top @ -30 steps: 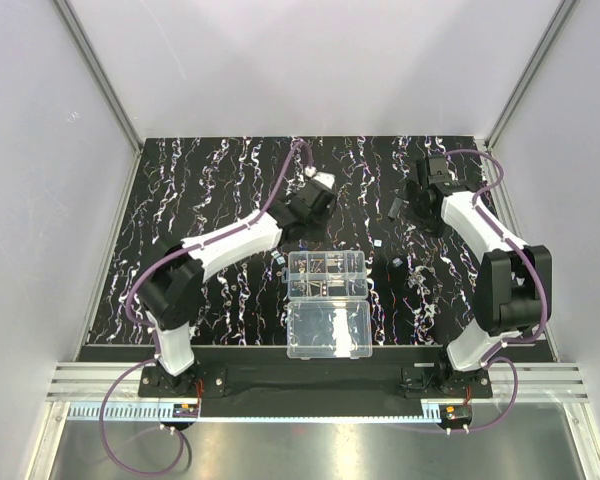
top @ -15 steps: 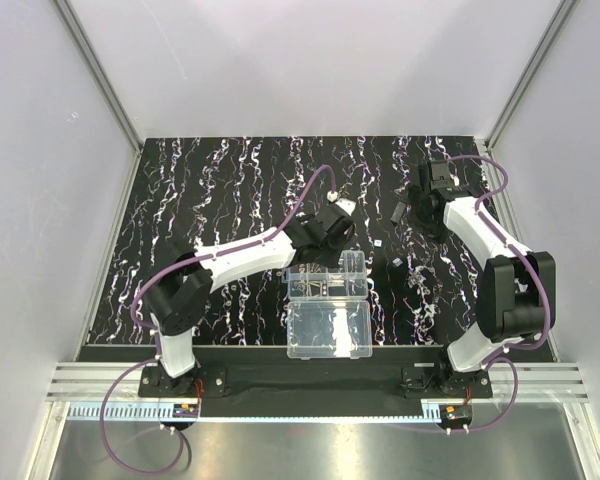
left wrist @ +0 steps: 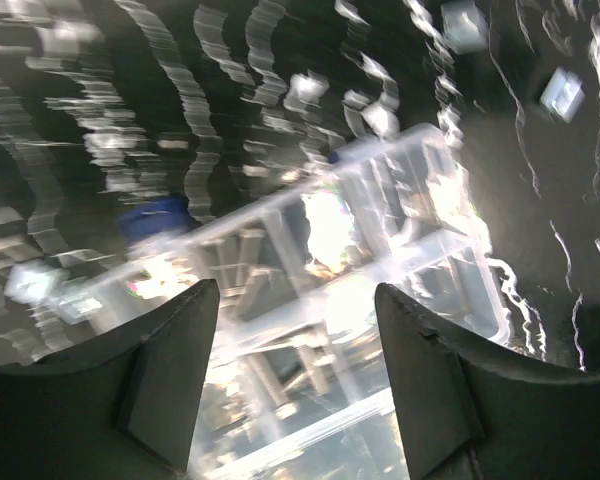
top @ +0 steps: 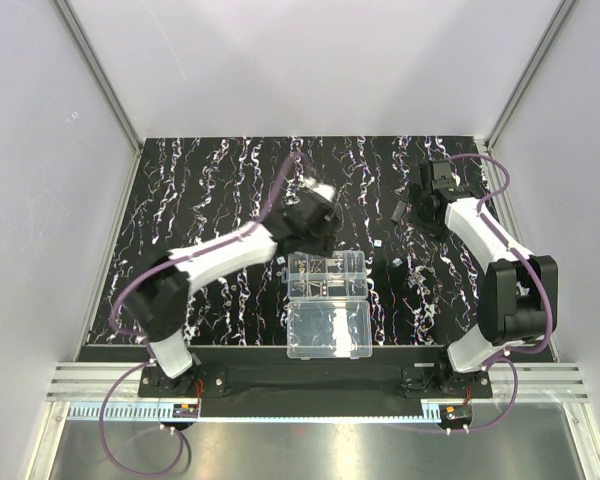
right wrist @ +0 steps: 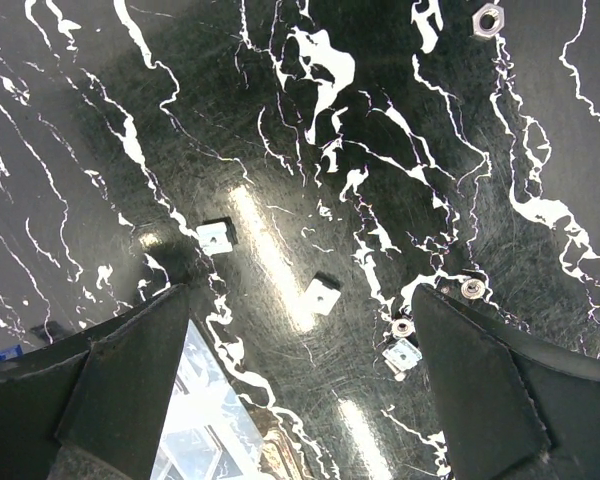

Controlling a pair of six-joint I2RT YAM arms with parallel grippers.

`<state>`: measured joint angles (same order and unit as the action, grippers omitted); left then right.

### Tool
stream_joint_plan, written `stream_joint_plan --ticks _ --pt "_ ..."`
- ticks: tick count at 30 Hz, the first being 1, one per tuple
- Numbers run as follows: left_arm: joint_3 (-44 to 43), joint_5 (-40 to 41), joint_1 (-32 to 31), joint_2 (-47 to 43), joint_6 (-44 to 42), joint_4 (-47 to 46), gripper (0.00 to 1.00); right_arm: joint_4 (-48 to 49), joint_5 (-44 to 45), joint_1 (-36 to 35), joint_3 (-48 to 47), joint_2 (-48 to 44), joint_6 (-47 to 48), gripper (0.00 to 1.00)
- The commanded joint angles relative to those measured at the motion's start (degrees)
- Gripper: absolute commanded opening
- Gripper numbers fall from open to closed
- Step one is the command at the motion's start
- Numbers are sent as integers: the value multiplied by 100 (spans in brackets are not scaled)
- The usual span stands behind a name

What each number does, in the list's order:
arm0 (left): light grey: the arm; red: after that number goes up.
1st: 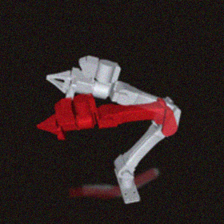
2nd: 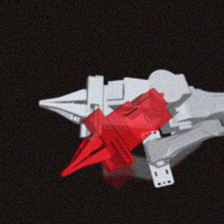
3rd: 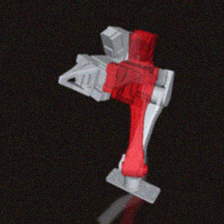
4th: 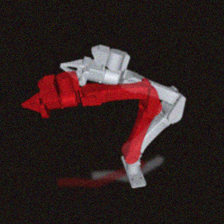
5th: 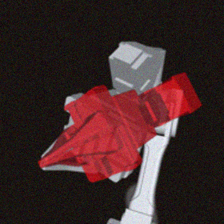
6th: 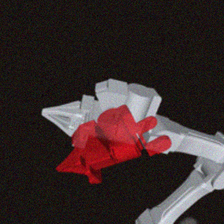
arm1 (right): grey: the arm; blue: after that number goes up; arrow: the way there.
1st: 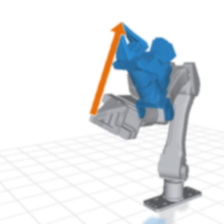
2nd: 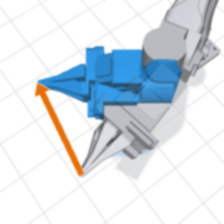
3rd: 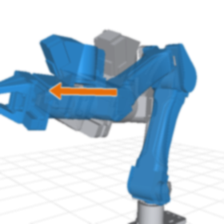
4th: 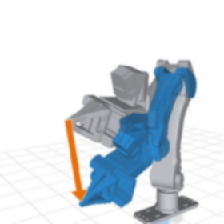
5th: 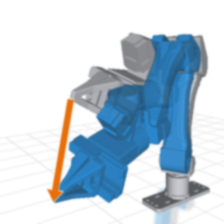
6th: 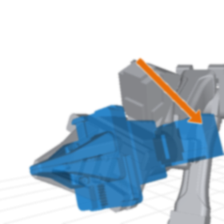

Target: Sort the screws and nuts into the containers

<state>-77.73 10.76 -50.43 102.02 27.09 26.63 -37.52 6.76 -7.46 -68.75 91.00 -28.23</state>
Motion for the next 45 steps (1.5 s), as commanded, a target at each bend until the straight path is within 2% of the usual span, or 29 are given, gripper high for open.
stream_joint_plan --ticks 1,3,5,9,15,20,34,45 --pt "424 146 911 -1060 200 -237 70 104 -17 34 -95 -206 124 100" --pt "741 23 1419 -1246 87 -334 70 139 -52 26 -77 -171 151 100" --pt "742 -100 1659 -1150 -159 -273 69 166 -61 26 -77 -65 151 100" --pt "681 -207 1976 -606 -178 -299 60 96 -70 26 -156 84 204 100" --pt "593 92 1976 89 313 -377 58 52 -122 26 -323 233 265 100" --pt "566 189 1967 423 402 -457 57 34 -158 26 -385 348 309 100" --pt "461 681 1713 872 437 -273 50 -19 -105 26 -481 410 362 100" --pt "601 673 1616 1031 736 -246 37 -63 -26 26 -455 339 379 100"
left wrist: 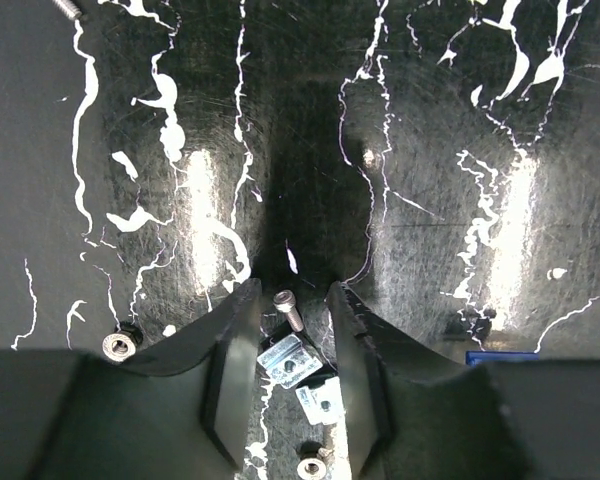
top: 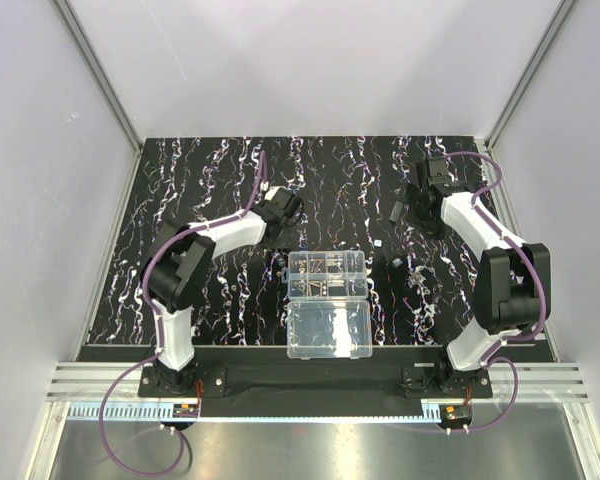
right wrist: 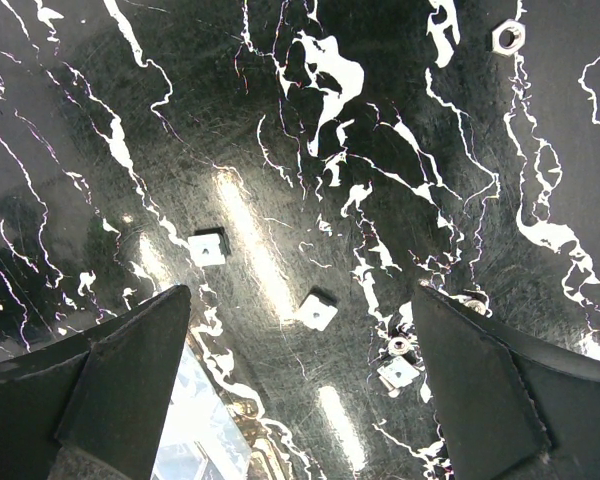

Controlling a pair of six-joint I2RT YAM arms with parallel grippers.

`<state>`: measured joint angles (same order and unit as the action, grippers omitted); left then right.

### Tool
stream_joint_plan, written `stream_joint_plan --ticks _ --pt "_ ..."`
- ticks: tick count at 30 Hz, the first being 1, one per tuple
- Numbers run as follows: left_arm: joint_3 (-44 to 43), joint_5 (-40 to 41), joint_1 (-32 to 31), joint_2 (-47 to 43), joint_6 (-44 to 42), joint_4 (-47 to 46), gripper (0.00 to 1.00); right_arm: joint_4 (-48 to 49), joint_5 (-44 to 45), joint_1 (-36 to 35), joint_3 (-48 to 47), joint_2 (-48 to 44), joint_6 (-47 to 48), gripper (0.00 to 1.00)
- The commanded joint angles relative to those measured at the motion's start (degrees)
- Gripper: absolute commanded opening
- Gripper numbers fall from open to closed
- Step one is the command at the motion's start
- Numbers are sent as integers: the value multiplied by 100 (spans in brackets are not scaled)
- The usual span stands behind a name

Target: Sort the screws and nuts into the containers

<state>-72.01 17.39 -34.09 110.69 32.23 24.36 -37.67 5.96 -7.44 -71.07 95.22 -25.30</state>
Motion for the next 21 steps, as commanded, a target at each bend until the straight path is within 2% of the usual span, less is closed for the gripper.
stream_joint_plan --ticks 1,5,6,9,15,21 --pt "29 2 -28 172 231 -28 35 -39 46 24 -223 -91 78 100" --pt "99 -34 -28 145 266 -133 25 -47 63 24 -206 -126 78 100" --pt "134 -60 -28 137 249 -168 18 -56 72 24 -206 -126 69 100" --pt "134 -78 -28 67 161 -239 7 -65 81 24 -232 -179 69 100" --pt "-76 19 -28 -408 -111 -283 5 -100 195 24 -258 -241 -45 100" --pt "-647 -103 -238 -1128 -471 -212 6 5 283 32 -144 -513 -221 100"
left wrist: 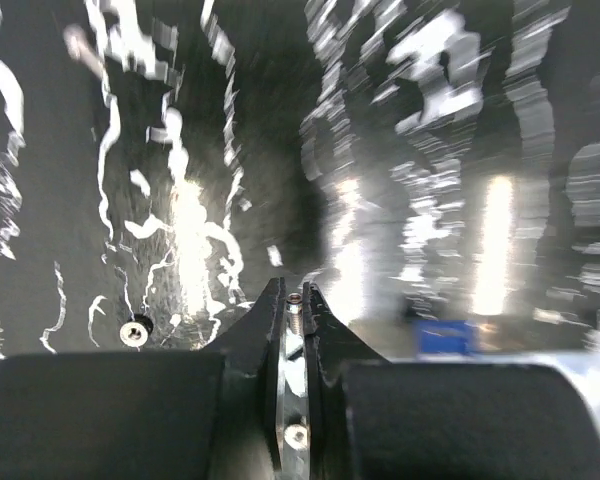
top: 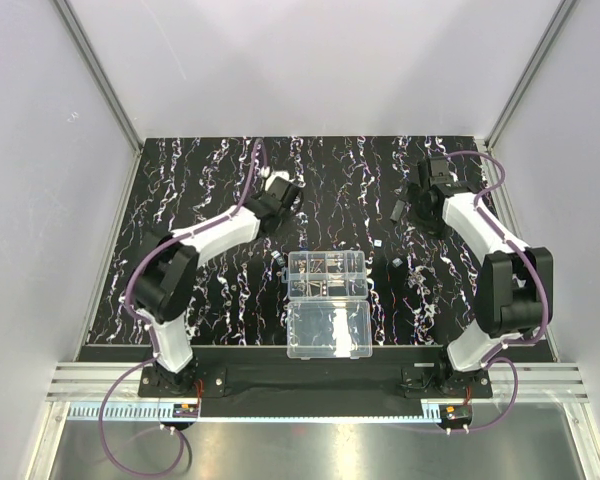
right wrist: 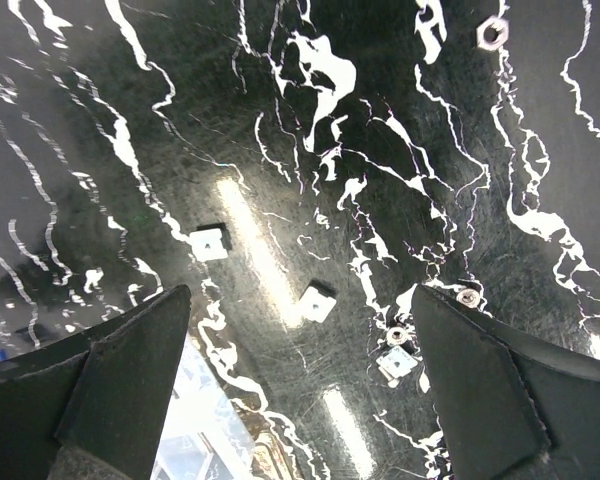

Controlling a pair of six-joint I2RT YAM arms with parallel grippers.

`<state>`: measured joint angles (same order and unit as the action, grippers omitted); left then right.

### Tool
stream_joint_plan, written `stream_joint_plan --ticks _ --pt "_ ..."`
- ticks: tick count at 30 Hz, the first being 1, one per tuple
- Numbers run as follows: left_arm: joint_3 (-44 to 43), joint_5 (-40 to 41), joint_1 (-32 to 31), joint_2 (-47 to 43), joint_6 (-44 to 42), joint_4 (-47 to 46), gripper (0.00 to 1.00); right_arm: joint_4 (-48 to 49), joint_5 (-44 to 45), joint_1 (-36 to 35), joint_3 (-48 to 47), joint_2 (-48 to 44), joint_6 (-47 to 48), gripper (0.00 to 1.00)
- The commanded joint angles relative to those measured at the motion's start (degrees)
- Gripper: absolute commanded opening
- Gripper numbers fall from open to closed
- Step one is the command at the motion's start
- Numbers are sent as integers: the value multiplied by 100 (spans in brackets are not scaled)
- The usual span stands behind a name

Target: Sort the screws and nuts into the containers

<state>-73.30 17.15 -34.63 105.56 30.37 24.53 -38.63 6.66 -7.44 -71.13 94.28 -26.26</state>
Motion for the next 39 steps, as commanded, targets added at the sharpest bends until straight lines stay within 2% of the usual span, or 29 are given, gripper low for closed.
stream_joint_plan --ticks 1,5,8,13,23,26,28,29,31,32,38,39 --pt "-580 -141 -254 -659 -303 -212 6 93 231 32 -146 -428 -134 100" --pt "-721 -545 -815 -730 -347 -247 6 -21 310 32 -147 -507 -204 100" --pt "-782 -546 -1324 -625 -356 -273 6 48 249 32 -50 -639 -265 100" --pt "-800 -616 -1801 -273 -198 -396 6 145 187 32 178 -832 -283 100" --pt "-660 -476 -2030 211 4 -449 6 189 170 32 302 -867 -125 100" --pt "-659 -309 -2030 272 -22 -467 10 216 117 32 319 -859 -107 100" --pt "-712 -317 -2021 290 -49 -389 14 198 108 32 311 -841 -107 100" --pt "-686 -317 -2021 246 -31 -388 23 189 108 32 302 -850 -90 99" --pt "-651 -274 -2021 167 -5 -388 31 181 117 32 293 -841 -98 100" --pt "-616 -247 -2030 45 -5 -397 40 189 108 32 293 -841 -98 100" --pt "-555 -133 -1890 -658 -75 -160 62 224 20 41 197 -788 -98 100" --pt "-406 -133 -1828 -973 -66 -151 69 251 -15 32 170 -771 -90 100"
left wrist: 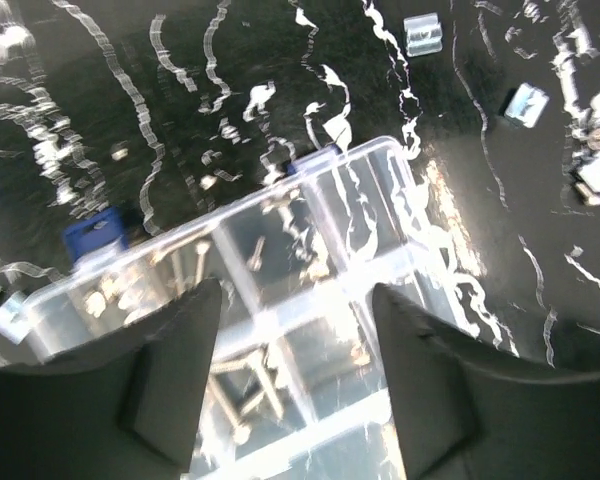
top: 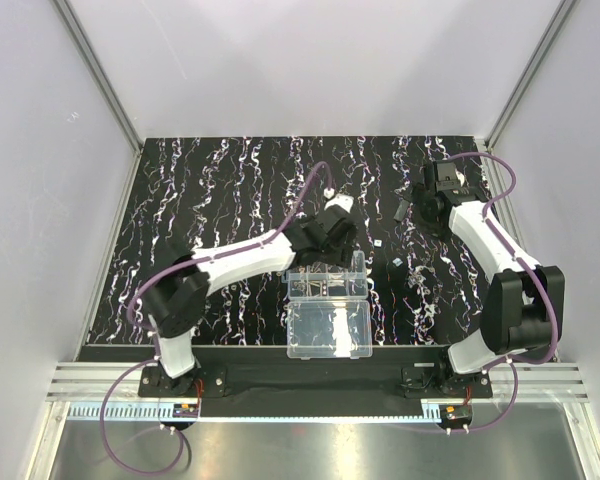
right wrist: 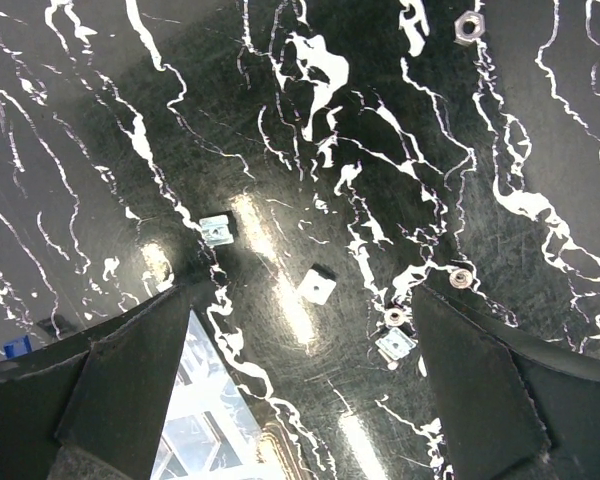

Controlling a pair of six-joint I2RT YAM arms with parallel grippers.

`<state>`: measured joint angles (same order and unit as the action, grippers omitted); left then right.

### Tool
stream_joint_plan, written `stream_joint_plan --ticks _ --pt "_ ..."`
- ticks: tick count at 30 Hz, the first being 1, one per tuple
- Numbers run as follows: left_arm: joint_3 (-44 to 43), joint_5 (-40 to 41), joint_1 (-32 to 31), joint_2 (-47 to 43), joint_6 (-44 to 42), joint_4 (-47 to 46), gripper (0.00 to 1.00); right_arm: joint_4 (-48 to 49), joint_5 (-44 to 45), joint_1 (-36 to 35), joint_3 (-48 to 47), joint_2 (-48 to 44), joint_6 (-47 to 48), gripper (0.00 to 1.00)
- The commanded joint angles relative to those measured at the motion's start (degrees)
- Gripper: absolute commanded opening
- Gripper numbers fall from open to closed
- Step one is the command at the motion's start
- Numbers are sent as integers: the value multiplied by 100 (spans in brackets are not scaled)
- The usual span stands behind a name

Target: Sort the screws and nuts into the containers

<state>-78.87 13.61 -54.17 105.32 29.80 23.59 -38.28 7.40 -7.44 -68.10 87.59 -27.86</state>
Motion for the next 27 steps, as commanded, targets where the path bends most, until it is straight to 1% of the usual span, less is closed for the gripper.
stream_joint_plan --ticks 1,3,4,5,6,7,8,9,11,15,19,23,27 --pt "240 239 300 -1108 8 13 71 268 -150 32 -143 -93 87 100" --pt "485 152 573 -1442 87 40 76 356 -204 32 -143 -102 87 100" --pt "756 55 940 -1740 113 40 79 461 -282 32 -143 -102 70 100" --pt "924 -146 1135 -1899 131 31 79 506 -300 32 -125 -111 61 100" --pt "1065 -200 1328 -2031 131 5 79 532 -318 32 -125 -93 70 100" --pt "1328 -218 1661 -2224 131 -4 79 567 -327 24 -125 -93 52 100" --pt "1452 -235 1821 -2304 131 -13 79 567 -309 32 -125 -93 35 100" --pt "1758 -323 2188 -2427 79 -82 77 602 -257 32 -64 -111 -52 100" --pt "1884 -367 2436 -2428 70 -153 76 699 -265 32 24 -137 -175 100" --pt "1867 -297 2508 -1982 -44 -206 73 770 -388 32 183 -94 -247 100" --pt "1936 -385 2499 -1673 78 -372 70 437 -266 32 16 56 -71 99" --pt "2007 -517 2499 -1620 149 -522 70 435 -142 24 -46 56 26 100" --pt "1955 -482 2499 -1646 17 -461 71 348 -37 32 -72 170 -35 100"
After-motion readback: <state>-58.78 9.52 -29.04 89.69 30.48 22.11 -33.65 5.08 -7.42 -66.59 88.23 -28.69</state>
